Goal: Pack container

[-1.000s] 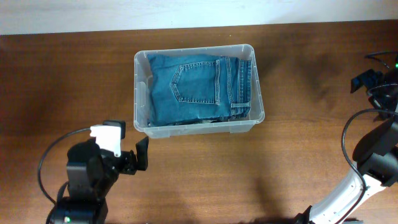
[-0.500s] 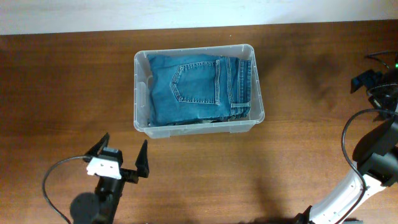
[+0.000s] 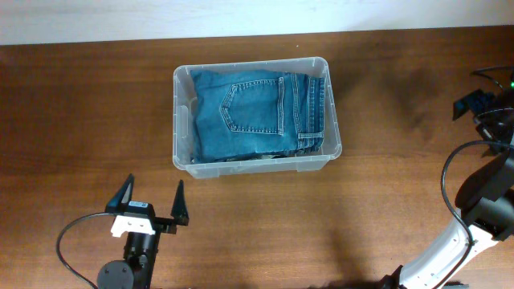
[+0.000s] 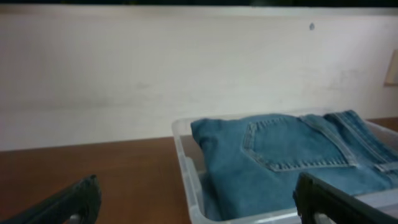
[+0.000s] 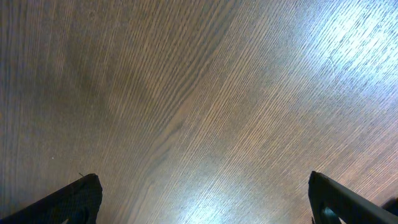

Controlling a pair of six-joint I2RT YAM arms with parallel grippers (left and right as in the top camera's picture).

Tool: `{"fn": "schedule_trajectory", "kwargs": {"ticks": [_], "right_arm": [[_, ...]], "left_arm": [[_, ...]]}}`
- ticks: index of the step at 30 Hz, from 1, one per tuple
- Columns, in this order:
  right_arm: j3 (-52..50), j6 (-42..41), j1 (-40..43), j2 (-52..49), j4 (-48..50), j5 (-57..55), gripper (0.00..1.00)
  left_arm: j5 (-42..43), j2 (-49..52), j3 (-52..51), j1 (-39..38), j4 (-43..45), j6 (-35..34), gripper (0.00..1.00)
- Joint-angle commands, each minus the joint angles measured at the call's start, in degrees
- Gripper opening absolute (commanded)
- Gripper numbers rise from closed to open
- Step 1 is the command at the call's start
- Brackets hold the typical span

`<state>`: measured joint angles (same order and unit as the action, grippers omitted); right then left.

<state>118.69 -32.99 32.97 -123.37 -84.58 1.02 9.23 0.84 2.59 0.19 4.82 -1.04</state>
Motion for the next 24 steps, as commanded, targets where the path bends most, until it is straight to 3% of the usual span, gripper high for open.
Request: {"fn": "schedule_trajectory", "kwargs": {"ticks": [1,8,24], "right_arm": [[-0.20,-0.50,0.07,1.07,0.02,-0.87,0.98],[-0.20,-0.52,0.07,1.07,0.02,-0.87,0.98],[-0.20,-0.52,0.07,1.07,0.02,-0.87,0.99]], "left_arm": [[-0.11,-0.57,-2.10,0.74,-1.33,0.92,1.00],[-1.31,-0.55,-2.12,0.74,-8.74,0.90,0.99],[-1.31,-0.48,-2.10,0.74,-8.72,0.90,0.99]]}}
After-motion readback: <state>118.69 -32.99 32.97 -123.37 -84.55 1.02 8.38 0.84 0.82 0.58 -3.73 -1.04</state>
